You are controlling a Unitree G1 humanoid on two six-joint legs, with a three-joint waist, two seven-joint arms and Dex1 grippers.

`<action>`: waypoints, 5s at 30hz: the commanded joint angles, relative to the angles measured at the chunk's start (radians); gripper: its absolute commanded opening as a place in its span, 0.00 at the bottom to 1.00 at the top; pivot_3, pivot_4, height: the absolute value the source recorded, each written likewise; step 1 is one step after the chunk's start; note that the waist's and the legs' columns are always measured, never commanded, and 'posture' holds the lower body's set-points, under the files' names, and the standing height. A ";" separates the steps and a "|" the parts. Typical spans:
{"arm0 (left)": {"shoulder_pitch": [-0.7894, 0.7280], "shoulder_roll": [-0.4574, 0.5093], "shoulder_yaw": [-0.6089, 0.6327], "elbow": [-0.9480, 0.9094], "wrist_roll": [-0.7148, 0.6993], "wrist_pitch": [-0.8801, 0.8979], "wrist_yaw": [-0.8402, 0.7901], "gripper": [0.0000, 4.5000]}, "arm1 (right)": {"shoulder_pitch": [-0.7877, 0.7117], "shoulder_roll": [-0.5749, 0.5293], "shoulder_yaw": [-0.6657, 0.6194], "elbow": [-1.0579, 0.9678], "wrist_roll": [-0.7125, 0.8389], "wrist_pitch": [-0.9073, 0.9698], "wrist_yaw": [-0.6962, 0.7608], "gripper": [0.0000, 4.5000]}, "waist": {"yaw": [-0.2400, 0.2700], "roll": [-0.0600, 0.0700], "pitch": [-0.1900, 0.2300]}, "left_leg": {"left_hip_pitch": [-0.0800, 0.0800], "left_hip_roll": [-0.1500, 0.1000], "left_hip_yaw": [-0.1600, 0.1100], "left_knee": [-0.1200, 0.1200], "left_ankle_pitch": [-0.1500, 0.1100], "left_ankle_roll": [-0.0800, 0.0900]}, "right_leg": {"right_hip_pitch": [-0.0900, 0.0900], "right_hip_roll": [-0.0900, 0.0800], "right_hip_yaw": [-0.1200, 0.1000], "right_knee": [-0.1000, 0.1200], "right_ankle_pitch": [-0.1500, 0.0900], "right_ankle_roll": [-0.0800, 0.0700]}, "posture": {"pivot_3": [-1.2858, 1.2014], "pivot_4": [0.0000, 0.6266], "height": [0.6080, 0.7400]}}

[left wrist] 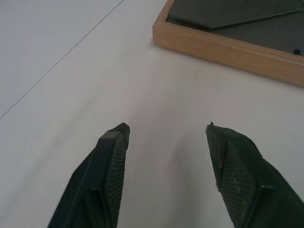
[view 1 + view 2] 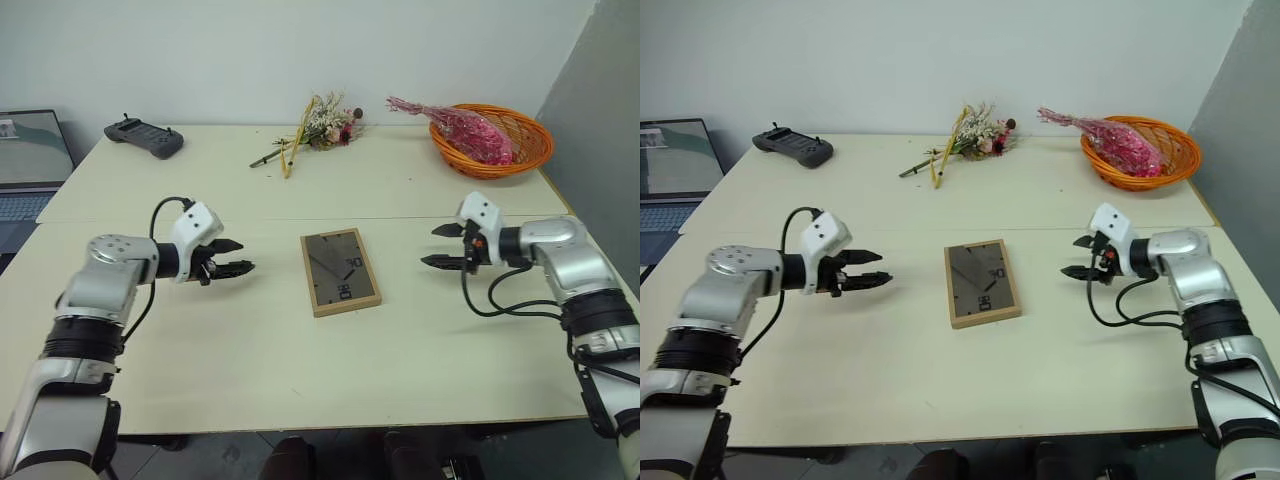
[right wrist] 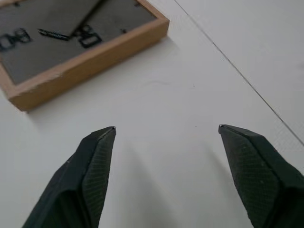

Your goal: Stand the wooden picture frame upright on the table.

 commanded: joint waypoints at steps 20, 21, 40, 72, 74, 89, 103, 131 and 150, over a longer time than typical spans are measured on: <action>0.026 -0.182 -0.097 -0.116 0.112 -0.033 0.054 0.00 | 0.079 0.282 0.051 -0.237 0.025 0.129 -0.051 0.00 | -0.014 0.000 0.000 | -0.001 0.000 -0.001 0.000 0.002 -0.004 | -0.001 -0.001 0.001 0.001 0.000 0.000 | 0.52 0.24 1.00; 0.046 -0.171 -0.098 -0.157 0.108 -0.018 0.044 0.00 | 0.092 0.282 0.056 -0.273 0.028 0.150 -0.049 0.00 | -0.015 0.000 0.000 | -0.001 0.000 -0.001 0.000 0.002 -0.004 | -0.001 -0.001 0.001 0.001 0.000 0.000 | 0.52 0.24 1.00; 0.332 0.099 0.111 -0.573 -0.272 0.568 -0.179 0.20 | 0.187 0.170 0.107 -0.360 -0.047 0.118 -0.078 0.00 | -0.025 0.000 0.000 | 0.000 0.000 -0.002 0.000 0.000 0.000 | -0.001 0.001 0.000 0.001 0.000 0.000 | 0.52 0.24 1.00; 0.413 -0.414 0.503 -0.573 -0.672 1.278 0.369 0.99 | 0.230 0.281 0.134 -0.553 0.000 0.300 -0.123 0.00 | -0.008 0.001 -0.004 | 0.005 -0.003 -0.005 0.000 0.000 -0.001 | 0.005 -0.002 0.001 0.000 0.000 0.000 | 0.52 0.24 1.00; 0.410 -0.423 0.504 -0.573 -0.677 1.276 0.385 0.99 | 0.235 0.280 0.138 -0.560 0.002 0.307 -0.126 0.00 | -0.004 0.001 -0.004 | 0.005 -0.003 -0.005 0.000 0.001 -0.002 | 0.005 -0.002 0.001 0.000 0.000 0.000 | 0.52 0.24 1.00; 0.401 -0.317 0.478 -0.586 -0.729 1.224 0.376 0.59 | 0.175 0.215 0.056 -0.454 0.033 0.288 -0.130 0.00 | -0.002 0.001 -0.004 | 0.006 -0.003 -0.005 -0.001 0.001 -0.002 | 0.005 -0.002 0.001 0.000 0.000 0.000 | 0.52 0.24 1.00; 0.308 -0.405 0.516 -0.576 -0.764 1.193 0.482 0.29 | -0.008 0.240 -0.022 -0.447 0.207 0.485 -0.080 0.00 | 0.002 0.001 -0.004 | 0.005 -0.002 -0.006 -0.001 0.001 -0.001 | 0.005 -0.002 0.000 -0.001 0.000 0.000 | 0.52 0.24 1.00; 0.277 -0.410 0.556 -0.630 -0.945 1.154 0.547 0.29 | -0.081 0.127 -0.085 -0.560 0.532 0.824 0.088 0.73 | 0.002 0.001 -0.004 | 0.000 -0.003 -0.007 -0.001 0.000 0.000 | 0.001 -0.002 -0.001 -0.001 0.000 0.000 | 0.52 0.24 1.00; 0.283 -0.231 0.424 -0.392 -1.778 1.183 1.039 0.29 | 0.117 -0.024 -0.046 -0.106 -0.403 -1.263 -0.465 0.73 | -0.006 -0.001 -0.003 | 0.002 -0.001 -0.003 0.000 0.003 -0.006 | 0.002 -0.002 0.001 0.000 0.000 0.001 | 0.52 0.24 1.00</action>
